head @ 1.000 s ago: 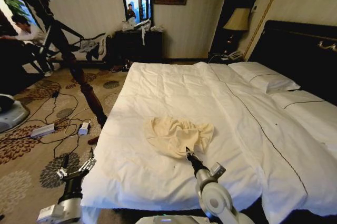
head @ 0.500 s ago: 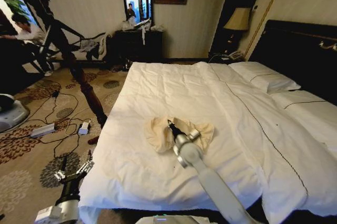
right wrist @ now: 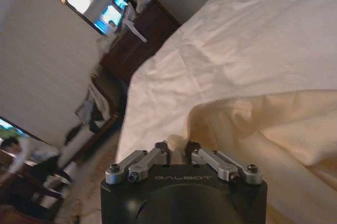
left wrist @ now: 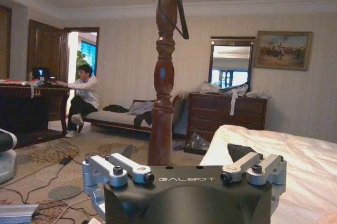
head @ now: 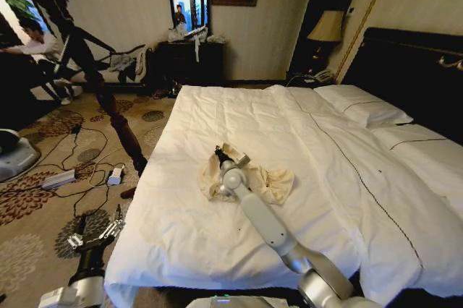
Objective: Pick up the clothes from the bed and hang them on the clothes hanger.
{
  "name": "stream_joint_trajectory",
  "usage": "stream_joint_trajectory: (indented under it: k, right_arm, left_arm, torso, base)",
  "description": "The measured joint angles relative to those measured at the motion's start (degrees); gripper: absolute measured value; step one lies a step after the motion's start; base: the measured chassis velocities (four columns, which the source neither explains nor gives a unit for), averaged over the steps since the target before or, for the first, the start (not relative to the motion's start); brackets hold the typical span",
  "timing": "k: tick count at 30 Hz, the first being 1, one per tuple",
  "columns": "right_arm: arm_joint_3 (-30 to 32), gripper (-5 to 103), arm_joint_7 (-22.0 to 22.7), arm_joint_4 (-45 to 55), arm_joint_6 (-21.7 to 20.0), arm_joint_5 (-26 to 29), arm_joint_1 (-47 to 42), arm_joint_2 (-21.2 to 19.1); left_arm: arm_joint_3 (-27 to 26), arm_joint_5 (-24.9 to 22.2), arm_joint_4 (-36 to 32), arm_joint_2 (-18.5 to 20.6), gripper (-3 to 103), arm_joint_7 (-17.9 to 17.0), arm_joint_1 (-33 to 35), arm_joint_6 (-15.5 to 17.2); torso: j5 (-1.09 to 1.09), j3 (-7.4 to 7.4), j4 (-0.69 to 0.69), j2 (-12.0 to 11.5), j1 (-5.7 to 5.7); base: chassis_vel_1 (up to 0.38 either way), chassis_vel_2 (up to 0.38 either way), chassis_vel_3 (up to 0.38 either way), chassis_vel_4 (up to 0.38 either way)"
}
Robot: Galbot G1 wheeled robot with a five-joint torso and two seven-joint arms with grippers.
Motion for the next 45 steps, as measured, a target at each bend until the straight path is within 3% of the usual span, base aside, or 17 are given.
stream_joint_trajectory:
  k: [2, 4, 5, 9, 11, 12, 13, 15, 17, 20, 21, 24, 25, 26, 30, 44, 45]
  right_arm:
    - [0.0, 17, 0.6, 0.6, -0.7, -0.1, -0.3, -0.1]
    - [0.0, 28, 2.9, 5.2, -3.3, 0.9, -1.6, -1.6]
    - [0.0, 28, 2.9, 5.2, -3.3, 0.9, -1.6, -1.6]
    - [-0.7, 49, 13.9, 15.3, -15.7, 6.6, -3.0, -5.3]
    - [-0.7, 49, 15.3, 15.9, -17.1, 7.2, -3.0, -5.6]
    - [-0.2, 54, 17.8, 16.9, -19.7, 7.9, -3.4, -6.3]
    - [-0.2, 54, 17.8, 16.9, -19.7, 7.9, -3.4, -6.3]
    - [3.7, 77, 19.0, 19.8, -21.5, 7.8, -4.8, -8.5]
    - [4.3, 82, 18.9, 20.4, -21.5, 7.8, -5.3, -9.1]
    - [9.1, 97, 16.9, 26.3, -19.7, 8.2, -12.4, -15.7]
    - [9.1, 97, 16.9, 26.3, -19.7, 8.2, -12.4, -15.7]
    - [12.1, 100, 13.5, 31.0, -17.9, 7.4, -20.1, -25.0]
    - [13.6, 100, 10.3, 33.0, -16.7, 6.1, -24.4, -30.3]
    - [13.6, 100, 10.3, 33.0, -16.7, 6.1, -24.4, -30.3]
    - [15.5, 100, 5.2, 33.5, -15.1, 4.8, -30.1, -37.1]
    - [10.1, 101, 3.7, 28.7, -17.6, 7.0, -27.2, -36.7]
    - [9.8, 96, 3.8, 28.6, -17.7, 6.8, -27.1, -36.6]
  left_arm:
    - [0.0, 0.0, 0.2, 0.0, 100, 0.0, -0.1, 0.0]
    - [0.1, -0.1, 0.8, 0.2, 100, 0.0, -0.3, 0.0]
    - [0.1, -0.1, 0.8, 0.2, 100, 0.0, -0.3, 0.0]
    - [0.4, 0.0, 1.8, 0.3, 100, 0.0, -0.7, 0.2]
    - [0.5, 0.1, 1.8, 0.3, 100, 0.0, -0.7, 0.2]
    - [0.6, 0.2, 1.8, 0.3, 100, 0.0, -0.7, 0.2]
    - [0.6, 0.2, 1.8, 0.3, 100, 0.0, -0.7, 0.2]
    - [0.7, 0.3, 1.8, 0.3, 100, 0.0, -0.7, 0.2]
    - [0.8, 0.3, 1.8, 0.3, 100, 0.0, -0.7, 0.2]
    - [1.1, 0.7, 1.8, 0.2, 100, 0.1, -0.8, 0.2]
    - [1.1, 0.7, 1.8, 0.2, 100, 0.1, -0.8, 0.2]
    - [1.3, 0.8, 2.1, 0.2, 100, 0.1, -0.9, 0.2]
    - [1.6, 1.1, 2.5, 0.3, 100, 0.1, -1.2, 0.2]
    - [1.6, 1.1, 2.5, 0.3, 100, 0.1, -1.2, 0.2]
    - [2.7, 2.3, 3.4, -0.3, 100, 0.1, -1.7, 0.2]
    - [2.3, 2.3, 2.7, -0.5, 100, 0.0, -0.9, -0.2]
    - [2.2, 2.2, 2.7, -0.4, 100, 0.0, -0.8, -0.3]
  torso:
    - [0.0, 0.0, 0.0, 0.0, 0.0]
    - [0.0, 0.0, -0.02, 0.0, 0.0]
    - [0.0, 0.0, -0.02, 0.0, 0.0]
    - [0.0, -0.01, -0.02, 0.0, -0.01]
    - [0.0, -0.01, -0.01, 0.0, -0.02]
    - [0.01, -0.01, 0.0, 0.0, -0.01]
    - [0.01, -0.01, 0.0, 0.0, -0.01]
    - [0.02, -0.01, 0.01, 0.0, -0.01]
    - [0.01, -0.01, 0.01, 0.0, -0.01]
    - [0.04, -0.01, 0.0, 0.0, -0.01]
    - [0.04, -0.01, 0.0, 0.0, -0.01]
    - [0.04, -0.01, -0.04, 0.0, -0.01]
    - [0.01, -0.02, -0.08, 0.0, -0.02]
    - [0.01, -0.02, -0.08, 0.0, -0.02]
    - [0.0, -0.01, 0.0, 0.0, -0.01]
    - [0.01, 0.0, -0.01, 0.0, 0.0]
    - [0.0, -0.01, -0.01, 0.0, 0.0]
  base:
    - [0.0, 0.0, 0.0, 0.0]
    - [0.0, 0.0, 0.0, 0.0]
    - [0.0, 0.0, 0.0, 0.0]
    - [0.0, 0.0, 0.0, 0.0]
    - [0.0, 0.0, 0.0, 0.0]
    - [0.0, 0.0, 0.0, 0.0]
    - [0.0, 0.0, 0.0, 0.0]
    - [0.0, 0.0, 0.0, 0.0]
    - [0.0, 0.0, 0.0, 0.0]
    - [0.0, 0.0, 0.0, 0.0]
    - [0.0, 0.0, 0.0, 0.0]
    - [0.0, 0.0, 0.0, 0.0]
    - [0.0, 0.0, 0.0, 0.0]
    - [0.0, 0.0, 0.0, 0.0]
    - [0.0, 0.0, 0.0, 0.0]
    - [0.0, 0.0, 0.0, 0.0]
    - [0.0, 0.0, 0.0, 0.0]
